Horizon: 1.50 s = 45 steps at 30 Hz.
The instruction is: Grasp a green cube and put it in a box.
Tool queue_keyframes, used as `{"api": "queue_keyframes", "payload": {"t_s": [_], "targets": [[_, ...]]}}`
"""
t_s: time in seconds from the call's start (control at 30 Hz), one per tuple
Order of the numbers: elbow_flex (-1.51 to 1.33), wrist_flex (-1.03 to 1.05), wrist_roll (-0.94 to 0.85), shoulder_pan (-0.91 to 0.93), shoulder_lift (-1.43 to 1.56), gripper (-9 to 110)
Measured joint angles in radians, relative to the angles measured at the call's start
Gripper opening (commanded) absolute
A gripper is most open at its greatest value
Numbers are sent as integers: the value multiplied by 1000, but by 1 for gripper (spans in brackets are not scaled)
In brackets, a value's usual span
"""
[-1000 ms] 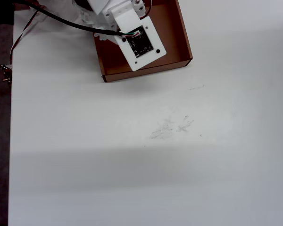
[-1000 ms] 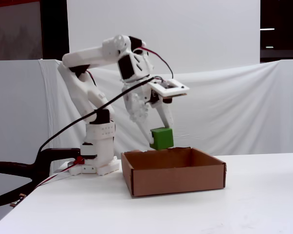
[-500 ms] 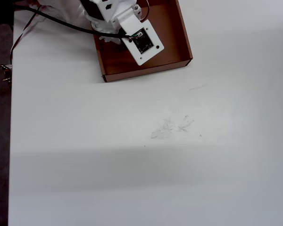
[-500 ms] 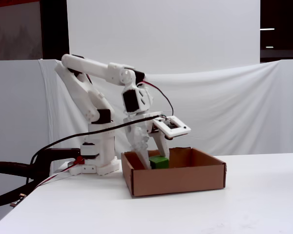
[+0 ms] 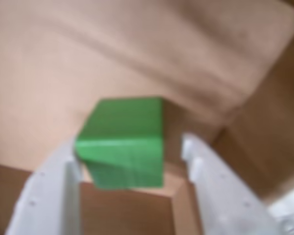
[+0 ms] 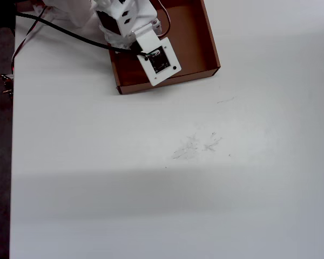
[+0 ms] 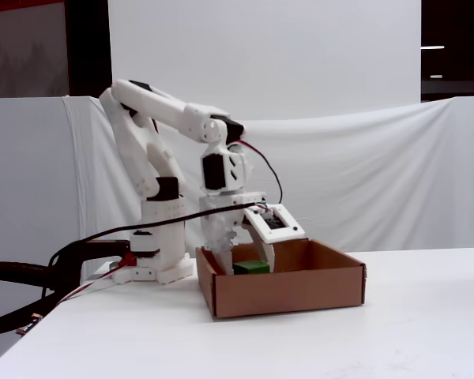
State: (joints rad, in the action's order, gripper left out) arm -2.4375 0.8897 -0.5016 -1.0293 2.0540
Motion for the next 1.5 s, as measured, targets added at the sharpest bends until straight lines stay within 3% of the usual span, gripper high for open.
{"api": "queue_keyframes", "payload": {"t_s": [0.33, 0.7, 1.0, 1.33, 1.5], "targets": [[291, 206, 0, 121, 74, 25], [416, 207, -219, 515, 310, 18], [26, 161, -551, 795, 624, 11], [-476, 224, -758, 861, 996, 10], [-532, 265, -807, 881, 1069, 10]]}}
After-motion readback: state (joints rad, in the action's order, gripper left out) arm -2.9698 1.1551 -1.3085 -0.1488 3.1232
